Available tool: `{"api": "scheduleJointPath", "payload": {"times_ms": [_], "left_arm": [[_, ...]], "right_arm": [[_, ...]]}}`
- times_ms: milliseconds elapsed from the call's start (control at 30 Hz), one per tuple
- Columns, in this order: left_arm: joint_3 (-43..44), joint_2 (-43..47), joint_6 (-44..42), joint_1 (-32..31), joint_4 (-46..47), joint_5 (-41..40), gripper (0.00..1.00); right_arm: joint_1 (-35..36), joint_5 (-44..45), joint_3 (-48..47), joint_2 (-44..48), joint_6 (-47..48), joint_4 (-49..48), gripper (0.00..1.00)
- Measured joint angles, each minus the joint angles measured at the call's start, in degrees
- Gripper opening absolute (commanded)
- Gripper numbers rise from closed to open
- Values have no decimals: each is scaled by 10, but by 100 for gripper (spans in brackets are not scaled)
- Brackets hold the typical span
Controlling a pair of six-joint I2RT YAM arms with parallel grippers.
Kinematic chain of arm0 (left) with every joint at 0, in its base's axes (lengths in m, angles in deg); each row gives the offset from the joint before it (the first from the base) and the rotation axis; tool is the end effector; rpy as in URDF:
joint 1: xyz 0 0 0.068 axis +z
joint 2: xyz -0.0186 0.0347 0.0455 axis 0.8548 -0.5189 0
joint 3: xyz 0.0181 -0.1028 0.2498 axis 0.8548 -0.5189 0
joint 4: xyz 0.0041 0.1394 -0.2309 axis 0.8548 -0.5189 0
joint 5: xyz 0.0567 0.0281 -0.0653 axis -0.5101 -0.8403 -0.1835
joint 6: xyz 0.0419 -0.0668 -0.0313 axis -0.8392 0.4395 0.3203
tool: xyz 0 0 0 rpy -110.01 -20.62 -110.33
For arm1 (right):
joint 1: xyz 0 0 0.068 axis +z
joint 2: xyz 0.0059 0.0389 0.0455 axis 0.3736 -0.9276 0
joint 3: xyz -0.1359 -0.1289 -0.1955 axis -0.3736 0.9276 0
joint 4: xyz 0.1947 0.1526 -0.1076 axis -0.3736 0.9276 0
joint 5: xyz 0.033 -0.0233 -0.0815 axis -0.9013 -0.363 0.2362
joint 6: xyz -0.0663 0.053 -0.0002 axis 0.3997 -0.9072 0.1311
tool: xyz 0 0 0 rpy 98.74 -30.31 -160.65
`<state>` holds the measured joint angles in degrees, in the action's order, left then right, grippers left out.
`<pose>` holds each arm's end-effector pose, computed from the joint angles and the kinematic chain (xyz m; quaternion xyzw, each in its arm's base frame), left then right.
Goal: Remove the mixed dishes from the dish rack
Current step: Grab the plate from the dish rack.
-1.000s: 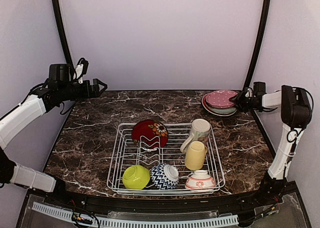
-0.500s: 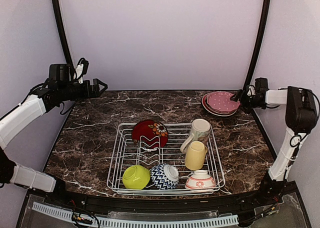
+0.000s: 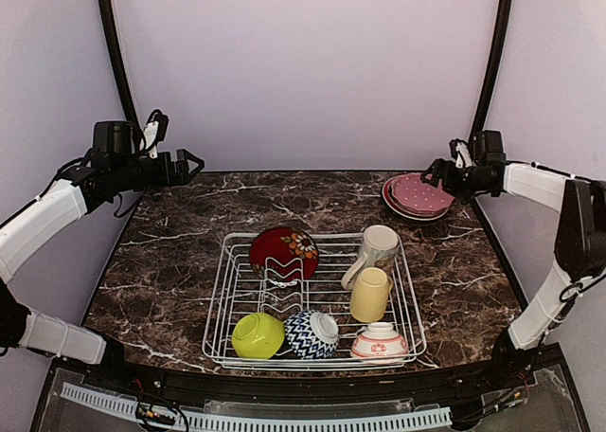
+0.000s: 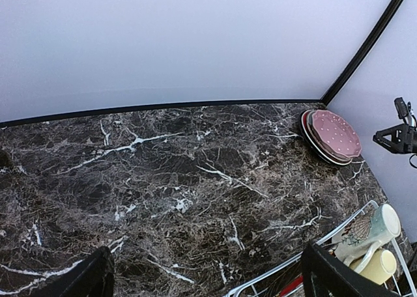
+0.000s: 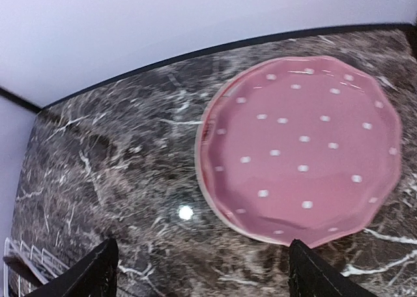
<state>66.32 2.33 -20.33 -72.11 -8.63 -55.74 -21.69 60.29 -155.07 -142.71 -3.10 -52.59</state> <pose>0.3149 -0.0950 0.3404 0.0816 0.8085 -0.2345 0.5336 0.4070 0.0296 0.2308 0.0700 0.8861 0.2433 0.3882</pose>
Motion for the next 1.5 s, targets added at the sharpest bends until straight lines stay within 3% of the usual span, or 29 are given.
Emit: {"api": "scheduleJointPath", "payload": {"times_ms": [333,700,1033,1133,1300,1500], "left_arm": [[0,0,0,0,0,0,99],[0,0,0,0,0,0,99],[0,0,0,0,0,0,99],[0,0,0,0,0,0,99],[0,0,0,0,0,0,99],[0,0,0,0,0,0,99]], "right_arm": [[230,40,-28,68,142,62,97],[458,89,-149,-38,259,123,99],[509,144,-184,-133,288,154,99],[510,158,-192,-144,291,158,89],[510,162,-217,-169,297,165,61],[509,162,-221,-179,301,161,48]]}}
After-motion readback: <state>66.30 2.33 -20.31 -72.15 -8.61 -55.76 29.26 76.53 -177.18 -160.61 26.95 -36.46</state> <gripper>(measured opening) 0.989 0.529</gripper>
